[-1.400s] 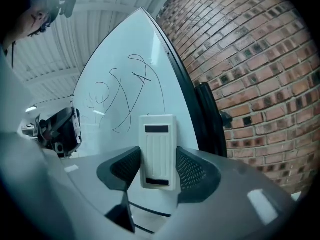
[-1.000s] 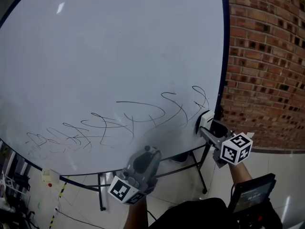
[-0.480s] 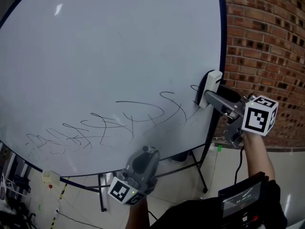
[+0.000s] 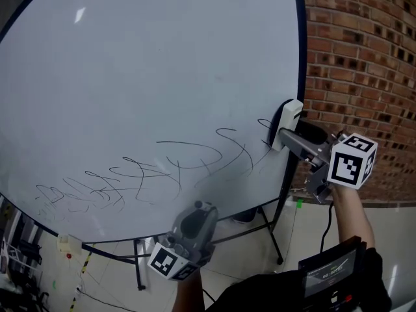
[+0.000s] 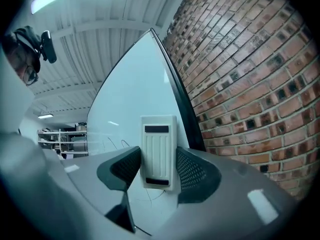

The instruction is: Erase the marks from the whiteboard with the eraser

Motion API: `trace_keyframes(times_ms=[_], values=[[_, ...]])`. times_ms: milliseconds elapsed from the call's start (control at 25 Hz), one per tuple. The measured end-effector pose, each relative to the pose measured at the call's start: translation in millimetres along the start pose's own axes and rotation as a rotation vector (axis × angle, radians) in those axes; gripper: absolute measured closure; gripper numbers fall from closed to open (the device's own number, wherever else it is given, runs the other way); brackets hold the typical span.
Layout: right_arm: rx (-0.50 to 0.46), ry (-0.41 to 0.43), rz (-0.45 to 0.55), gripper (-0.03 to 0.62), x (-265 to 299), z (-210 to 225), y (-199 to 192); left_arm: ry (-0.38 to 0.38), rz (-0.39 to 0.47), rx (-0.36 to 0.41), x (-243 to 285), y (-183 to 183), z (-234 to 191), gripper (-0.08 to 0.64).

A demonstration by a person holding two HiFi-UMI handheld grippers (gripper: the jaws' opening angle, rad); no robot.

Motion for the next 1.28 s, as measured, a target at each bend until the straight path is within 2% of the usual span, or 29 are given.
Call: trace_keyframes(times_ms=[160, 400, 600, 840, 1280], values=[[0.004, -0.05, -0.099, 0.364, -8.4, 10.8, -54.2, -0.004, -0.013, -0.007, 2.4, -3.9, 0.6, 0.503], [0.111, -0.07, -0.218, 0.364, -20.7, 31.9, -149.8, -0.013, -0.023, -0.005, 7.4, -4.6, 3.5, 0.502], [0.127, -0.09, -0.249, 0.364, -26.9, 39.3, -181.6, -0.01, -0.03, 0.002, 6.9, -3.4, 4.5, 0.503], [0.088, -0.094, -0.251, 0.364, -21.7, 32.0, -157.3, -0.009, -0.024, 0.006, 4.4, -0.5, 5.4, 0.502], [0.044, 0.017, -0.108, 0.36, 8.6, -4.0, -14.5, 0.024, 0.006, 0.018, -9.9, 5.2, 1.1, 0.503]])
Point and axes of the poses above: the fingertips, and each gripper's own axes: x forward along the fingers, z to its right, y out of its top, the point moved 8 cm from there along -x, backward along the fingers, and after that the axes turned 7 degrees about z, right-handed, at the moved point
